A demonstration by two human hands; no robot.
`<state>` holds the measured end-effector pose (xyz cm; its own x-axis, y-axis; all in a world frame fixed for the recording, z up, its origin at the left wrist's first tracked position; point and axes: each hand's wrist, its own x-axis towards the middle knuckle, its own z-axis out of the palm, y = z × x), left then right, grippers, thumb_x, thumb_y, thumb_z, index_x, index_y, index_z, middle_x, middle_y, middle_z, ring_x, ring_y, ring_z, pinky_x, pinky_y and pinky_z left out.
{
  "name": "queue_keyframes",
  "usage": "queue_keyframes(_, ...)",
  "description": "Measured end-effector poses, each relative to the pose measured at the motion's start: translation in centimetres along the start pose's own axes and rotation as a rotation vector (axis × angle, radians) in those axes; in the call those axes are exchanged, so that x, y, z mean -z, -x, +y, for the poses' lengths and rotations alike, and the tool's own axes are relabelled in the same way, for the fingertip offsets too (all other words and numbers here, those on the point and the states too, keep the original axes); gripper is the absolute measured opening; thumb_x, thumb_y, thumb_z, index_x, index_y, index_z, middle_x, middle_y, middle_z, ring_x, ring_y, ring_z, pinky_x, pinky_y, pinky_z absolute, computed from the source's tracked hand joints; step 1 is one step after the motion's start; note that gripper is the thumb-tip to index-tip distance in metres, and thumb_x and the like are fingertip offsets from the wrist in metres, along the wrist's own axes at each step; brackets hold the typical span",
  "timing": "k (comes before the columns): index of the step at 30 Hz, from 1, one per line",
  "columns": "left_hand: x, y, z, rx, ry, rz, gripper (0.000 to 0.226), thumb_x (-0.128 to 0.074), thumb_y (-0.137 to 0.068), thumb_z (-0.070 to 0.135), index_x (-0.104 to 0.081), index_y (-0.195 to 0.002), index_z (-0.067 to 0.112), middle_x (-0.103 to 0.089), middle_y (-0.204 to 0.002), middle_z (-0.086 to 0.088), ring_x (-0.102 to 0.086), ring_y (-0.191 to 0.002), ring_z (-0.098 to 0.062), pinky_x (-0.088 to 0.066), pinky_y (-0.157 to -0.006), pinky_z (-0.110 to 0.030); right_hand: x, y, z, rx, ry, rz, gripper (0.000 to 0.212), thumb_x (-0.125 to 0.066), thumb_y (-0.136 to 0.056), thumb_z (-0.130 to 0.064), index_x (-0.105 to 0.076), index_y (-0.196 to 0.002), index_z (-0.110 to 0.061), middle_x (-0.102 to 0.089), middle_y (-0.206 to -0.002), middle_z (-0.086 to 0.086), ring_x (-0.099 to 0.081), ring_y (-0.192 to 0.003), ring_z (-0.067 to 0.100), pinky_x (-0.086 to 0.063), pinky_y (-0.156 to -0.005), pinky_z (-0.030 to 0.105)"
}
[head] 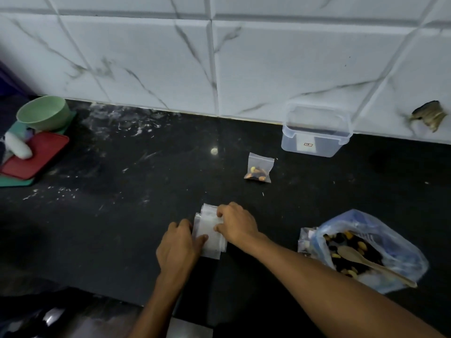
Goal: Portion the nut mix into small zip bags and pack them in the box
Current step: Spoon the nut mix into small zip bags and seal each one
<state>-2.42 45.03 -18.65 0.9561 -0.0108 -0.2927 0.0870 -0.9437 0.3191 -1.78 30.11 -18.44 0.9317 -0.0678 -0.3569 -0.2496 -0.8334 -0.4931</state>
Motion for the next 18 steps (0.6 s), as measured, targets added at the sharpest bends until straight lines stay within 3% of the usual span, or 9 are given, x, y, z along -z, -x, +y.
queue_keyframes(7,-0.4,0.4,-0.6,-0.023,-0.004,0.012,0.031,-0.068,-0.085,0.049,-0.053,-0.103,0.027,-0.051,-0.100,0.006,-0.055,-0.086,-0.012,-0.049,-0.069,-0.031,-0.3,-0.2,-0.4,-0.082,-0.091,-0.029,0.014,-0.069,-0.084,-0.020,-0.061,-0.095,-0.020,-0.065,-0.104,0.003,-0.063,-0.094,0.020,-0.054,-0.083,0.038)
queue_keyframes(10,0.1,0.7,-0.9,-0.028,0.062,0.058,0.029,-0.066,-0.086,0.049,-0.051,-0.100,0.028,-0.048,-0.098,0.007,-0.054,-0.084,-0.013,-0.047,-0.068,-0.031,0.3,-0.2,-0.4,-0.099,-0.203,-0.108,0.019,-0.072,-0.083,-0.017,-0.070,-0.101,-0.019,-0.069,-0.106,0.002,-0.065,-0.099,0.016,-0.053,-0.087,0.031)
queue_keyframes(15,3.2,2.0,0.5,-0.119,0.369,0.294,0.017,-0.061,-0.093,0.037,-0.057,-0.082,0.024,-0.057,-0.083,0.010,-0.055,-0.072,-0.005,-0.042,-0.058,-0.024,3.9,1.9,-0.7,-0.102,-0.441,-0.068,0.008,-0.065,-0.089,-0.020,-0.072,-0.091,-0.019,-0.068,-0.090,-0.007,-0.061,-0.078,0.004,-0.049,-0.072,0.022)
queue_keyframes(18,5.4,3.0,3.1,-0.214,0.646,0.227,0.016,-0.059,-0.093,0.033,-0.064,-0.080,0.024,-0.065,-0.078,0.007,-0.063,-0.073,-0.006,-0.051,-0.061,-0.024,6.6,3.9,-0.7,-0.094,-0.534,0.054,0.006,-0.062,-0.091,-0.021,-0.068,-0.088,-0.023,-0.065,-0.087,-0.006,-0.060,-0.079,0.006,-0.047,-0.068,0.023)
